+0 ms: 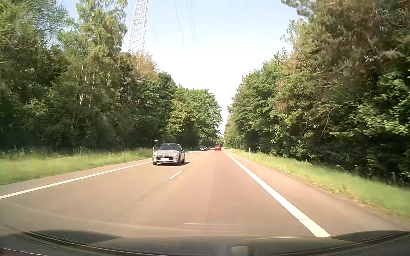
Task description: Follow the waypoints while adhering to traffic rules and regulations
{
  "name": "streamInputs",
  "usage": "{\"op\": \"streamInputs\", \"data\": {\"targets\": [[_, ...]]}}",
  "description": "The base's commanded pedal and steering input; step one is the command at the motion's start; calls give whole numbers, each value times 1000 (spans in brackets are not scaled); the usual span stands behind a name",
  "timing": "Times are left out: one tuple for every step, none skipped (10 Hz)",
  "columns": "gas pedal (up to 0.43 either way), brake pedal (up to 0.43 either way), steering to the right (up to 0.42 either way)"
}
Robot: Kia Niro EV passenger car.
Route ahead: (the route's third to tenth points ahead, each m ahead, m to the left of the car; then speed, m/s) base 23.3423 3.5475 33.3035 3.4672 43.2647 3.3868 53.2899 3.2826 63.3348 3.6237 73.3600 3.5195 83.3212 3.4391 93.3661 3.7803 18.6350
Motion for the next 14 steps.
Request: {"op": "streamInputs", "data": {"targets": [[98, 30, 1], [98, 30, 1], [98, 30, 1], [79, 30, 1], [59, 30, 1], [59, 30, 1], [59, 30, 1], [59, 30, 1], [59, 30, 1], [39, 30, 1], [39, 30, 2], [39, 30, 1], [28, 30, 2], [28, 30, 2]]}}
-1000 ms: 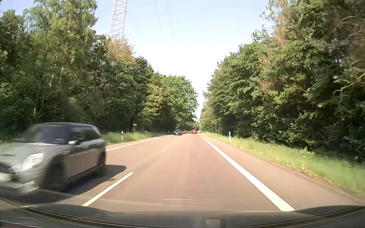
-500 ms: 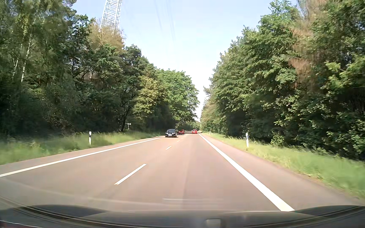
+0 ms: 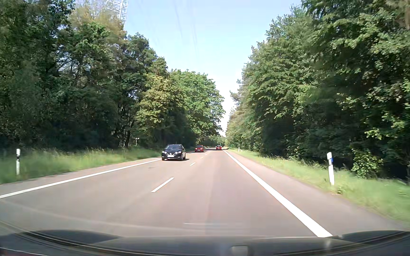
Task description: Follow the waypoints while adhering to traffic rules and regulations
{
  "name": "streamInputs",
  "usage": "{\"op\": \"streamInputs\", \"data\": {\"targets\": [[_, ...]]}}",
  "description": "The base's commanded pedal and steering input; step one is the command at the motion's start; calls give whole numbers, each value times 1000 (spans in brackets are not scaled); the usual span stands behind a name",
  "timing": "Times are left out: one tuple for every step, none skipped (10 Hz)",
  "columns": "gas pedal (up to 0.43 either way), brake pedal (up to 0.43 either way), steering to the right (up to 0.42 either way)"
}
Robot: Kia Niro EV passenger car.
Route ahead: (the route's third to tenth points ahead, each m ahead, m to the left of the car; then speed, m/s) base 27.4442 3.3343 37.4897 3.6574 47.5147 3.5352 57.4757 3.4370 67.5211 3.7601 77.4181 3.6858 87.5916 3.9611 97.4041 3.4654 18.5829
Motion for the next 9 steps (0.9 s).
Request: {"op": "streamInputs", "data": {"targets": [[28, 30, 1], [28, 30, 1], [28, 30, 2], [28, 30, 2], [28, 30, 2], [28, 30, 3], [28, 30, 3], [28, 30, 2], [28, 30, 2]]}}
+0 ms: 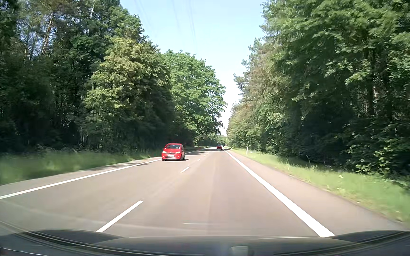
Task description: Follow the waypoints while adhering to traffic rules and regulations
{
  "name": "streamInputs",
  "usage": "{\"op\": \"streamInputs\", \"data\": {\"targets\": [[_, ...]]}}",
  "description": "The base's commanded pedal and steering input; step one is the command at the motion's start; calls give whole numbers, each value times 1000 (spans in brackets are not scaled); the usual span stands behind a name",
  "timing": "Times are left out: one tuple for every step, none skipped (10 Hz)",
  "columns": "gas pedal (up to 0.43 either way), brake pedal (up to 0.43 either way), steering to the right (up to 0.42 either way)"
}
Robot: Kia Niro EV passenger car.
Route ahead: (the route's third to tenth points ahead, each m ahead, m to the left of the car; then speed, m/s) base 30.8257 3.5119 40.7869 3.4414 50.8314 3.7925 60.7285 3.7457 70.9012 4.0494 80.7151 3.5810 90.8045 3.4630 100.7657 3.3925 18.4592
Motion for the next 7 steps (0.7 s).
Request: {"op": "streamInputs", "data": {"targets": [[28, 30, 3], [28, 30, 2], [28, 30, 2], [28, 30, 2], [39, 30, 3], [39, 30, 2], [39, 30, 2]]}}
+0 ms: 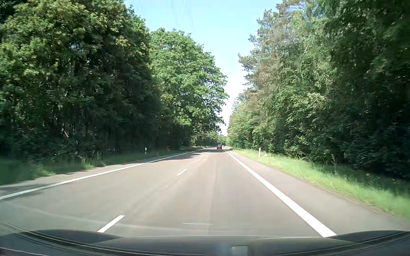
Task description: Follow the waypoints while adhering to traffic rules and regulations
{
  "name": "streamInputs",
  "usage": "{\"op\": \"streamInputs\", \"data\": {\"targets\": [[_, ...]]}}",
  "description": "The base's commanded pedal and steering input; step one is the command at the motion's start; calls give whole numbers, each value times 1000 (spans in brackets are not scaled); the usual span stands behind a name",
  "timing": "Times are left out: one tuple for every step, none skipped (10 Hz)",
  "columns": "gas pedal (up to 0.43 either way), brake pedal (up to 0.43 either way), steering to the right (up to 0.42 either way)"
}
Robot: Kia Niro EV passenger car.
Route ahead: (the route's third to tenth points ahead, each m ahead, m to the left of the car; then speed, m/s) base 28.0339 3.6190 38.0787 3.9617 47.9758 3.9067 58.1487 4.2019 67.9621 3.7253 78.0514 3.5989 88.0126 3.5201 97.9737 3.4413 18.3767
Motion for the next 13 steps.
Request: {"op": "streamInputs", "data": {"targets": [[39, 30, 3], [39, 30, 2], [39, 30, 3], [39, 30, 3], [39, 30, 3], [39, 30, 3], [39, 30, 3], [39, 30, 4], [39, 30, 4], [39, 30, 5], [39, 30, 5], [39, 30, 5], [39, 30, 4]]}}
